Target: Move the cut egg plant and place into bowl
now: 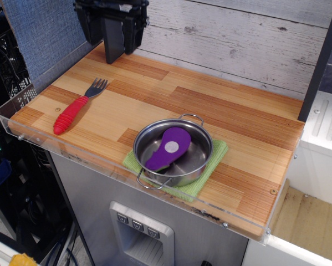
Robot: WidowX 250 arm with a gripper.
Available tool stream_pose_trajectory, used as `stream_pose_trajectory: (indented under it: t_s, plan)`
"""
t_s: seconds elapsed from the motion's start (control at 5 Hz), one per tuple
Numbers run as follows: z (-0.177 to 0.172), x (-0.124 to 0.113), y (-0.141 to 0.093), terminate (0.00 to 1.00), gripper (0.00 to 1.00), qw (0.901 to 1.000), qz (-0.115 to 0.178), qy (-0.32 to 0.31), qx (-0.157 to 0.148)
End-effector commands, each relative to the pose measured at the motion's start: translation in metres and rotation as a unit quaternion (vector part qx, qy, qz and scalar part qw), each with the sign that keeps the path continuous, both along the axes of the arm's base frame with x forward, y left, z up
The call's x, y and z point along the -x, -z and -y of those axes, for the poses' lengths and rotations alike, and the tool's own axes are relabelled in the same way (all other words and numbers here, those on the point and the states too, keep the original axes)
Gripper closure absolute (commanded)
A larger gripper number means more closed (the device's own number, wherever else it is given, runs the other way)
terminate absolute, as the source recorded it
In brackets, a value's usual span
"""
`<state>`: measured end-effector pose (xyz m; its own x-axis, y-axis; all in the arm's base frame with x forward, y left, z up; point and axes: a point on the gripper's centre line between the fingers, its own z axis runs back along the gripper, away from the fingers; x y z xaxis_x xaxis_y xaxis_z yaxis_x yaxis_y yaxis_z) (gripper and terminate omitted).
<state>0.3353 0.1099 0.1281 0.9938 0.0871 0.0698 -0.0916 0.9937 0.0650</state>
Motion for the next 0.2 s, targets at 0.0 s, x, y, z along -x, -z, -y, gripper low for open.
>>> stream_pose_trajectory:
  t_s: [0.0]
  plan:
    - [-0.0066, 0.0079, -0.0162, 1.00, 0.00, 0.9998, 0.019, 0.002, -0.008]
